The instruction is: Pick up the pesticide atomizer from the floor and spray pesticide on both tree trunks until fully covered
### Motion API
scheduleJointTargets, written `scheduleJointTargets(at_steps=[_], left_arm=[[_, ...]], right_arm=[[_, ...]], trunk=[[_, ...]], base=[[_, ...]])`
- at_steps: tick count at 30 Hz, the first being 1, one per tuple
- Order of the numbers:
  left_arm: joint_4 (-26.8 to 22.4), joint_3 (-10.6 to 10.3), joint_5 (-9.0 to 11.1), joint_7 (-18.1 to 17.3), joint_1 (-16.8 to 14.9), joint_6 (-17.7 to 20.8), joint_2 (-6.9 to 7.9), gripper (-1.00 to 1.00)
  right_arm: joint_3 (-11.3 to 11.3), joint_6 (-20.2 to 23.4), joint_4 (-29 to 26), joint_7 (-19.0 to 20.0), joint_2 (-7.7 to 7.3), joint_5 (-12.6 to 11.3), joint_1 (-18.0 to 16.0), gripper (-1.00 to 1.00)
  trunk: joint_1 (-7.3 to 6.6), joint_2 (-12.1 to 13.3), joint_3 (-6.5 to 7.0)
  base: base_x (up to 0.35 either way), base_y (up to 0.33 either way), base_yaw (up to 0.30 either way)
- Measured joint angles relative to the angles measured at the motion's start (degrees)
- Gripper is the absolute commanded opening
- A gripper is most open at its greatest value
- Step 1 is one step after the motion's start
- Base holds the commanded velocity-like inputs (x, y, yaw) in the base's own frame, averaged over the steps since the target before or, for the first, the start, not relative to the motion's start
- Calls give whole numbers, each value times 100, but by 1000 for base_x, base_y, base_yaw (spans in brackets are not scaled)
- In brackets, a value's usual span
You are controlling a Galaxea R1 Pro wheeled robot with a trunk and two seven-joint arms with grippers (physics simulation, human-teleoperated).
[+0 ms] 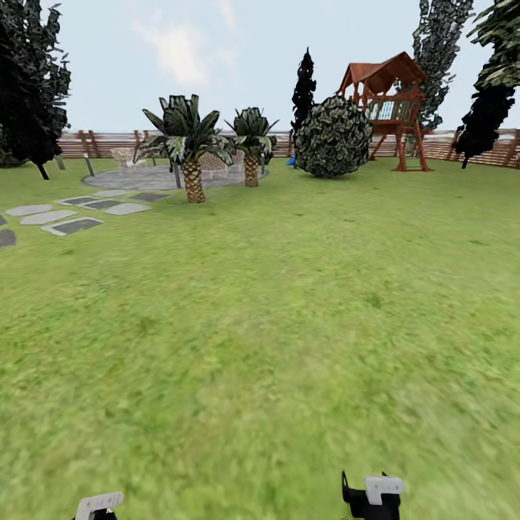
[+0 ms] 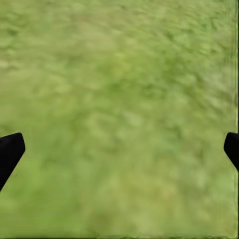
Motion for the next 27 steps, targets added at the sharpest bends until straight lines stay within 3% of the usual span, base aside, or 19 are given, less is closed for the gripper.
scheduleJointTargets(at_steps=[27], left_arm=[[8,13,1,0,2,0,4,-100]], right_arm=[[0,-1,3,1,0,0,0,100]], trunk=[[0,0,-183]], base=[[0,-272,-218]])
